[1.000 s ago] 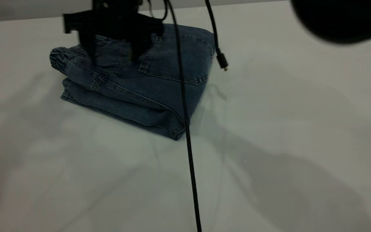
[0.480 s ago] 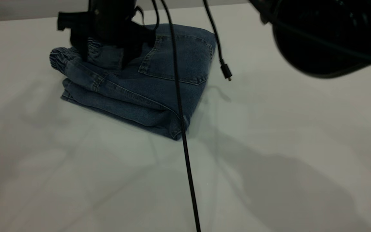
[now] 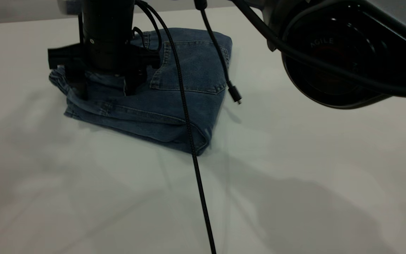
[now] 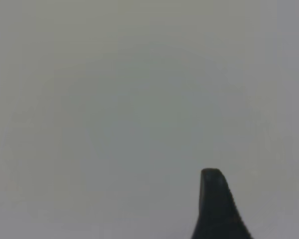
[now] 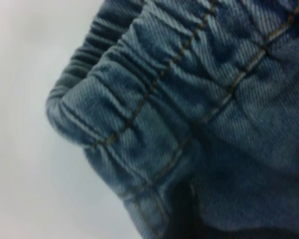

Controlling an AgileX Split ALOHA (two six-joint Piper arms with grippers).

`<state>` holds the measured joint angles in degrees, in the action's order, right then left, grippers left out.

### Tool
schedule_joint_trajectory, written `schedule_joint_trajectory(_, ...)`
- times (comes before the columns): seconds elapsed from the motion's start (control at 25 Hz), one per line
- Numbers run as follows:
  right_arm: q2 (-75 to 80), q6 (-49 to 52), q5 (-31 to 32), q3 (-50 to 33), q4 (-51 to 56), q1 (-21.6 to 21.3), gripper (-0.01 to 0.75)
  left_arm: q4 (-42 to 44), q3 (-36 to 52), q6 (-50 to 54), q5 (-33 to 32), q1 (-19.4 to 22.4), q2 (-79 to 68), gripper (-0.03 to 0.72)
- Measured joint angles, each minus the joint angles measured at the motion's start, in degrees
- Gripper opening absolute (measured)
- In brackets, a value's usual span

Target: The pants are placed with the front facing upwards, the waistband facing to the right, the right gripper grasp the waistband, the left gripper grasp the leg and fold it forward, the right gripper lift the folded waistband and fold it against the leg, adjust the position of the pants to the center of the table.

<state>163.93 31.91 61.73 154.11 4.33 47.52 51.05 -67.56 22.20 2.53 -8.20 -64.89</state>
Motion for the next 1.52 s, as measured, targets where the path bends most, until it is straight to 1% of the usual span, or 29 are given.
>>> schedule_joint_trajectory(0.12, 0.0, -0.6, 2.2, 0.0, -0.5, -0.1, 0.49, 0.0, 0.0, 0.0, 0.1, 0.0, 0.3, 0.384)
schedule_joint_trajectory(0.32, -0.1, -6.9, 8.3, 0.0, -1.0, -0.1, 0.49, 0.0, 0.0, -0.1, 0.0, 0.0, 0.5, 0.384)
schedule_joint_trajectory(0.8, -0.1, -16.6, 8.4, -0.1, 8.2, -0.1, 0.49, 0.1, 0.0, -0.3, 0.0, 0.0, 0.5, 0.384)
schedule_joint_trajectory(1.0, -1.7, -19.5, 8.5, -0.2, 8.4, -0.1, 0.486, 1.4, 0.0, -0.5, -0.2, 0.0, 0.5, 0.384)
schedule_joint_trajectory(1.24, -5.1, -21.2, 8.4, -0.2, 5.8, -0.1, 0.458, 1.8, 0.0, -0.5, -0.5, 0.0, 0.5, 0.384)
schedule_joint_trajectory(1.52, -12.5, -25.4, 8.4, -0.5, 12.4, 0.0, 0.452, 1.8, 0.0, -0.6, -0.6, 0.0, 0.5, 0.384)
